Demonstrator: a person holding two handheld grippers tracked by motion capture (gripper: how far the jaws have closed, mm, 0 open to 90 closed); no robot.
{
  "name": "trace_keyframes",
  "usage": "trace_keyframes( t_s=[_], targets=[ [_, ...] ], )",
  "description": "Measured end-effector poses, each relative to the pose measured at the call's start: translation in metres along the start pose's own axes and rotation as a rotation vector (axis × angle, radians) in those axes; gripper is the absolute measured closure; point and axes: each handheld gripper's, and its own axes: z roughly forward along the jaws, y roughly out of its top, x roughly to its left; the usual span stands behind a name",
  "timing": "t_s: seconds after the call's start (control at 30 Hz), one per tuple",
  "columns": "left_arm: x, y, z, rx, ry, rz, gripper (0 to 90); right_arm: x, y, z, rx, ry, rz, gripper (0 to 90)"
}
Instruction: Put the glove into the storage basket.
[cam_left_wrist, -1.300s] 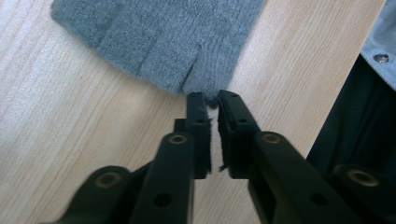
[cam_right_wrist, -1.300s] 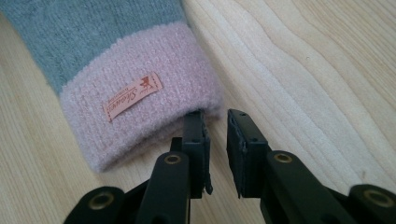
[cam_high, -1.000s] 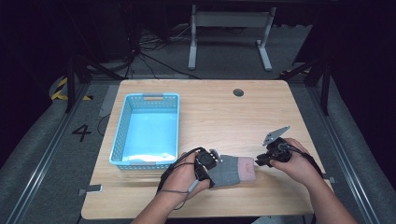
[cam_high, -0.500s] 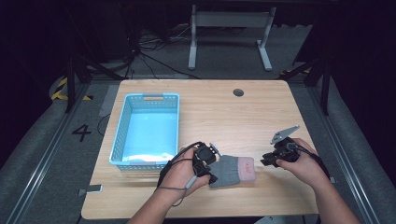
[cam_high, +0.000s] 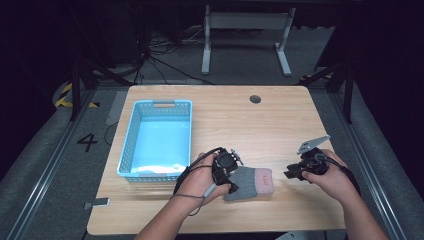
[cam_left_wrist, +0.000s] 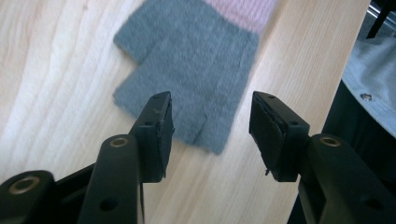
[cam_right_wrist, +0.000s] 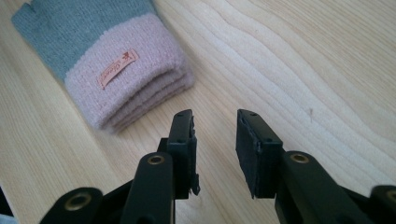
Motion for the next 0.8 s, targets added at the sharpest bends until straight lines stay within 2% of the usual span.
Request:
trace_keyframes(
  t_s=[0.27, 0.4, 0.57, 0.67, 0.8],
  targets=[
    [0.005, 0.017, 0.009, -0.014, 0.002, 0.036, 47.6, -0.003, -0.011, -0.008, -0.013, -0.011, 0.037, 66.4],
    [0.008, 0.023, 0.017, 0.009, 0.001, 0.054, 46.5, -0.003, -0.015, -0.012, -0.023, -0.016, 0.046, 66.0],
    [0.011, 0.029, 0.026, 0.014, -0.007, 0.081, 43.3, -0.003, -0.016, -0.011, -0.023, -0.014, 0.048, 65.2],
    [0.012, 0.031, 0.032, 0.015, -0.012, 0.112, 41.0, -0.003, -0.015, -0.011, -0.024, -0.010, 0.042, 64.5],
    [0.013, 0.033, 0.038, 0.017, 0.003, 0.129, 38.1, -0.002, -0.015, -0.009, -0.027, -0.001, 0.040, 63.4]
  ],
)
